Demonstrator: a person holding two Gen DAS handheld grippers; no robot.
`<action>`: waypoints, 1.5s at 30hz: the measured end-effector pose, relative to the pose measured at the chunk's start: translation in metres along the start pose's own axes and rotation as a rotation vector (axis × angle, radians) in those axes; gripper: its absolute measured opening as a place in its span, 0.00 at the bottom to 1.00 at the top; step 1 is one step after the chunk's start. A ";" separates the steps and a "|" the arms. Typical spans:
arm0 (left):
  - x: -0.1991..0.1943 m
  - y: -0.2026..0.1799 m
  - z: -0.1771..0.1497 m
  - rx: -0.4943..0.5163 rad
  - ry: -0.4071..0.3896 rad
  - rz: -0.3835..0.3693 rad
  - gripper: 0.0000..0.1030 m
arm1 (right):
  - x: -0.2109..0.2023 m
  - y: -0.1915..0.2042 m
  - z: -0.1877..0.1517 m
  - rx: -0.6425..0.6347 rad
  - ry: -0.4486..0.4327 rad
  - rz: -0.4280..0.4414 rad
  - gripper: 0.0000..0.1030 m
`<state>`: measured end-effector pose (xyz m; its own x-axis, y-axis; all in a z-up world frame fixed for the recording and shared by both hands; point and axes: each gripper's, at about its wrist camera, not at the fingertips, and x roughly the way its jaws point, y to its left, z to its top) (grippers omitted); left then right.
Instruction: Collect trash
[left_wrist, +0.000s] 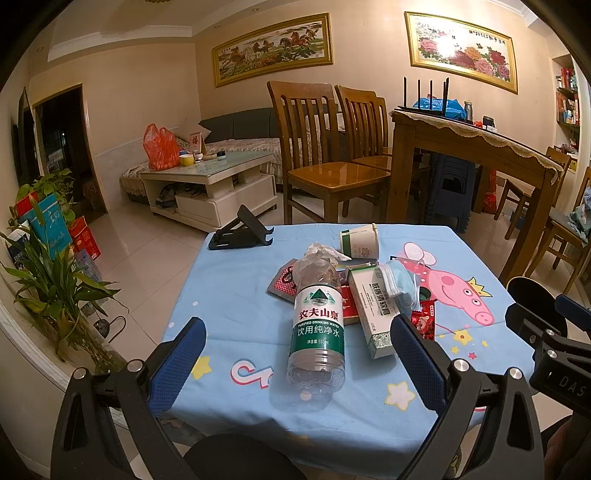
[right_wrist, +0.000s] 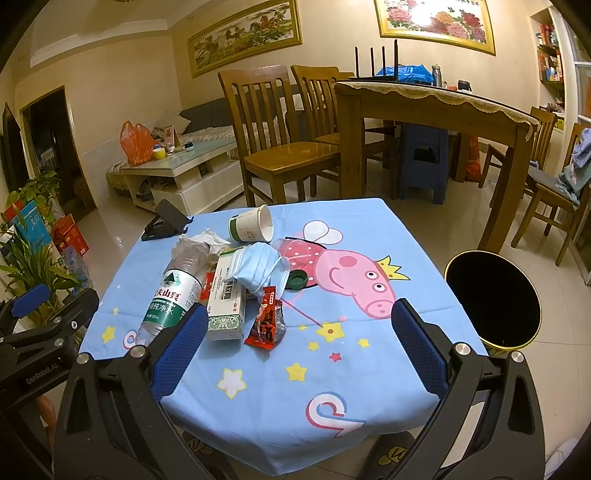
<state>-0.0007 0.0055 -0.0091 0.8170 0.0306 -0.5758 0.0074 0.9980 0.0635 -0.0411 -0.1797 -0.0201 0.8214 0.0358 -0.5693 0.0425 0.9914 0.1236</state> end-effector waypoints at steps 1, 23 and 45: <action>0.000 0.000 0.000 0.000 0.000 -0.001 0.94 | 0.000 0.000 0.000 0.000 -0.001 0.000 0.95; 0.000 -0.001 -0.003 -0.002 0.004 -0.003 0.94 | 0.002 0.003 -0.002 -0.006 0.011 -0.001 0.95; 0.060 0.129 -0.025 -0.199 0.114 0.191 0.94 | 0.115 0.123 0.019 -0.187 0.265 0.281 0.95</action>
<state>0.0349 0.1370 -0.0557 0.7228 0.2142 -0.6570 -0.2629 0.9645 0.0252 0.0696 -0.0559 -0.0550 0.6106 0.3142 -0.7269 -0.2854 0.9435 0.1682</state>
